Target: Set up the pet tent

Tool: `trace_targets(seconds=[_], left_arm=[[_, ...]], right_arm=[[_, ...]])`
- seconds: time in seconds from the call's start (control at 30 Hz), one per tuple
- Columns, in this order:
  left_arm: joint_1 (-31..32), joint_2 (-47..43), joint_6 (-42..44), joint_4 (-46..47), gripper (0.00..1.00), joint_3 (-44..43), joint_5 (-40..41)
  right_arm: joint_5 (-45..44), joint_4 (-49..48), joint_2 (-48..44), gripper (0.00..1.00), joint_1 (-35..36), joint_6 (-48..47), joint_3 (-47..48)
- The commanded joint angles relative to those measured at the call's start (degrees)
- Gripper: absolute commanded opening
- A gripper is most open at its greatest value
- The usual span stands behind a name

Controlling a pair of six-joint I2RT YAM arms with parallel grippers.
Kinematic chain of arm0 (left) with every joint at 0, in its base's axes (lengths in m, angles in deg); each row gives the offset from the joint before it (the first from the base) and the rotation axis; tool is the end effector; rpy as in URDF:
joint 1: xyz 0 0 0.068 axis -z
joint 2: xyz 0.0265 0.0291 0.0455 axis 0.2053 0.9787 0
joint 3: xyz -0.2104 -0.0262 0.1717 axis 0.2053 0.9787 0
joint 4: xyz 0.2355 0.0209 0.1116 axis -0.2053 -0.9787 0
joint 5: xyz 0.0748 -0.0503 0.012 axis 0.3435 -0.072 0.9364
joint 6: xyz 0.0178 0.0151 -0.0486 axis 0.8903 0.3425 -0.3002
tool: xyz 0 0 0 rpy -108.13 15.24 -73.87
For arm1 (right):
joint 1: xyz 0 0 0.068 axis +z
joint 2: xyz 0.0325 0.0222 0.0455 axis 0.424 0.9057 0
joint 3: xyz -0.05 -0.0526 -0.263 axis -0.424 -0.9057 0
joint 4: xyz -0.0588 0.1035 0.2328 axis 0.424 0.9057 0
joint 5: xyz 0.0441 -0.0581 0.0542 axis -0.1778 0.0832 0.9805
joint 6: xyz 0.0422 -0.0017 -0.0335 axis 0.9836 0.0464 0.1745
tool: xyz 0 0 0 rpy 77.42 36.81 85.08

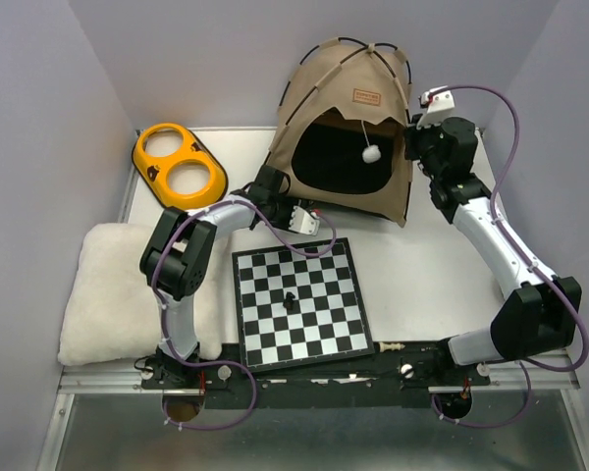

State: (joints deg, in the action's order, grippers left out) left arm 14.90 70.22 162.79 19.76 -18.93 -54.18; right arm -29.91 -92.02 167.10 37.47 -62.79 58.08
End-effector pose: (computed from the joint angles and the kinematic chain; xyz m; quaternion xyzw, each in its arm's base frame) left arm 0.3580 -0.1960 0.1694 0.7726 0.5159 -0.0328 0.3686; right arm 0.3368 0.0722 0.3801 -0.0971 0.7348 0.0264 0.6708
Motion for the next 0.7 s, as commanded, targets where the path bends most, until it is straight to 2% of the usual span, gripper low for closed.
trace_targets(seconds=[0.0, 0.1, 0.2, 0.4, 0.53, 0.6, 0.67], left_arm=[[-0.4, 2.3, 2.4, -3.7, 0.4, -2.0, -0.6], [-0.3, 1.8, 1.7, -6.5, 0.14, -2.9, -1.4], [0.0, -4.0, 1.4, -11.7, 0.0, -1.0, -6.0], [0.4, -22.1, -1.2, -24.9, 0.0, 3.5, -15.1], [0.6, -33.8, -5.0, -29.2, 0.0, 7.1, -17.2], [0.5, -38.4, -9.4, -30.4, 0.0, 7.7, -17.2], [-0.6, -41.5, -13.2, -32.8, 0.0, 6.5, -17.6]], right_arm=[[-2.5, -9.1, -1.5, 0.01, 0.3, -1.9, -3.7], [-2.6, -11.5, -0.1, 0.01, 0.3, -3.7, -6.2], [-1.2, -13.3, 0.4, 0.01, 0.2, -4.9, -8.0], [4.8, -11.7, -0.8, 0.01, 0.4, -5.8, -9.8], [6.5, -7.5, -1.6, 0.17, 0.3, -5.7, -9.8], [7.4, -5.8, -2.1, 0.3, 0.2, -5.6, -9.9], [7.7, -4.8, -2.7, 0.3, 0.3, -5.6, -10.0]])
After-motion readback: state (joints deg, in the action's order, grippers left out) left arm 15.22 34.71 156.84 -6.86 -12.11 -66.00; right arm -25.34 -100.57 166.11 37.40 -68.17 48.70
